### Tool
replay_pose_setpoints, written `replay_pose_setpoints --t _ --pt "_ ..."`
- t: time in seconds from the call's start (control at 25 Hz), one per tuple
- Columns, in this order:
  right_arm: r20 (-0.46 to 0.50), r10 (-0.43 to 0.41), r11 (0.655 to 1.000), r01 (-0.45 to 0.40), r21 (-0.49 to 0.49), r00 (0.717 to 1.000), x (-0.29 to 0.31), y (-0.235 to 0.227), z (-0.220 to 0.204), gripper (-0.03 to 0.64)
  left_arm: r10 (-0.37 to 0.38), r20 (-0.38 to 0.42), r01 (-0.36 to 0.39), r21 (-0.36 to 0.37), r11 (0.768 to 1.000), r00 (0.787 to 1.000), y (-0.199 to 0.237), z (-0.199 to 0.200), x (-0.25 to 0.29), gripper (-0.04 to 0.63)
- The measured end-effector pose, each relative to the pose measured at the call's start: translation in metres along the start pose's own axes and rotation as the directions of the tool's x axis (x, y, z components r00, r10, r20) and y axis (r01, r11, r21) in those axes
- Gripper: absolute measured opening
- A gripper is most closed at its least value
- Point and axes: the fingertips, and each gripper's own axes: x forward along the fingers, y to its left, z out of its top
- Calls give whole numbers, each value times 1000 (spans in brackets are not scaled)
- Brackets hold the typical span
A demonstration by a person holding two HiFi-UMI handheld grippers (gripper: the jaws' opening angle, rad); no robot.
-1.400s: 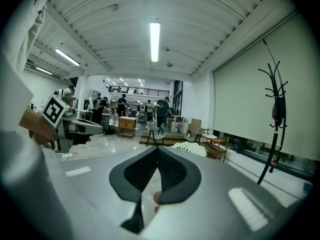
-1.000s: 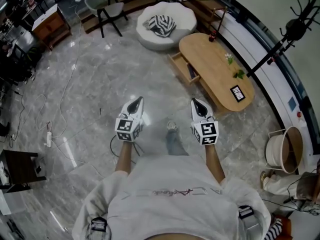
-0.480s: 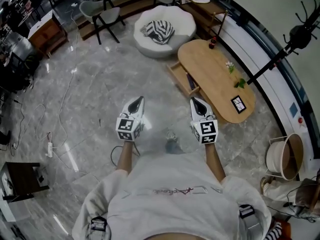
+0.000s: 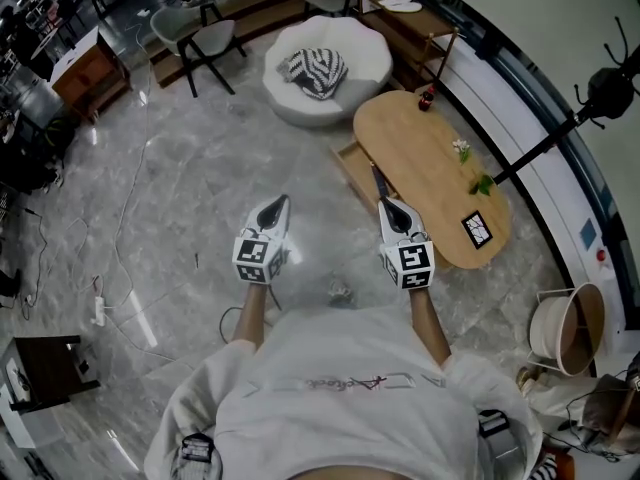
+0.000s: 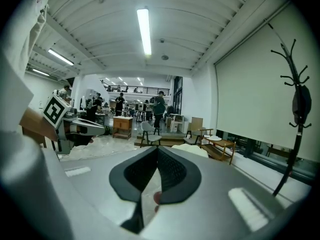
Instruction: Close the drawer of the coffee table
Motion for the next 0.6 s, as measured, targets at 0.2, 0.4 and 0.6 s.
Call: replay_pose_setpoints --t 0.2,0.4,0.6 --pt "2 13 1000 -13 2 1000 42 -31 5 3 4 -4 -4 7 1000 1000 18 10 45 -2" --pt "-1 28 1000 -28 4 1000 81 -60 4 3 15 -8 -15 6 1000 1000 36 14 89 -2" --pt "-2 49 999 -49 -1 999 109 -82 5 3 24 -6 -24 8 1000 1000 45 20 125 -2"
